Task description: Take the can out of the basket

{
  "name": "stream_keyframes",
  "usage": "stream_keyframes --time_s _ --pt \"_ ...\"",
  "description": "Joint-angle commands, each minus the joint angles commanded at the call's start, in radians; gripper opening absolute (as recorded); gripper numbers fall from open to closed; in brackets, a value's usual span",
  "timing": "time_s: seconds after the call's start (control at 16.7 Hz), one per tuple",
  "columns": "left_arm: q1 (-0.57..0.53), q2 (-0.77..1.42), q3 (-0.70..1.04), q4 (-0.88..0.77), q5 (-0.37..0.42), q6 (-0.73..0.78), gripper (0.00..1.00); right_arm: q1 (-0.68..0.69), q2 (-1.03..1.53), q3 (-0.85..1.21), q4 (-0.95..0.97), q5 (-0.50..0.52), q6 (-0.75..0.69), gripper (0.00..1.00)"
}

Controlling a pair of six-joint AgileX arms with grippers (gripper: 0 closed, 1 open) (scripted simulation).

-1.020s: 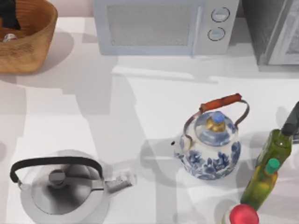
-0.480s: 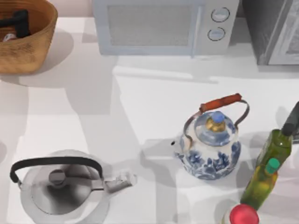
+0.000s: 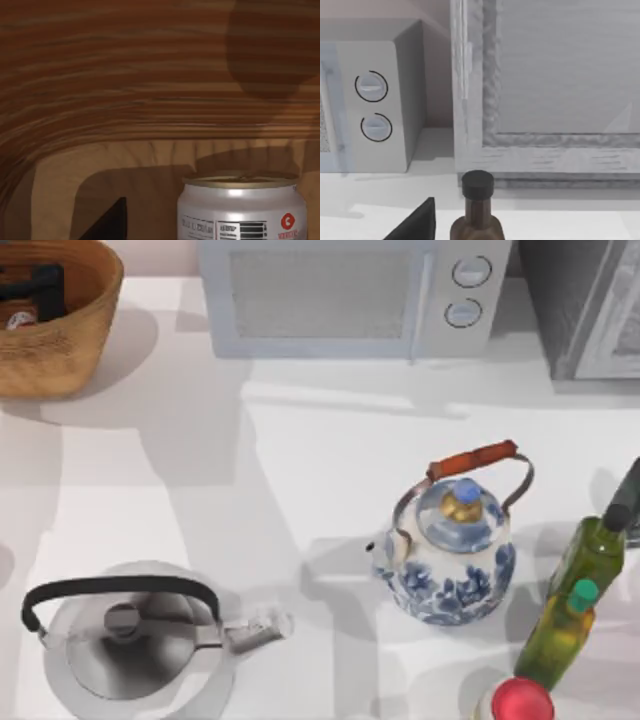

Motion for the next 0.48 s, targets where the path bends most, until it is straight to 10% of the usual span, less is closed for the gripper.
stream_keyframes --time_s 0.48 --pt "0.000 0.000 0.000 0.000 0.000 0.000 0.40 0.000 0.000 0.000 0.000 0.000 0.000 1.00"
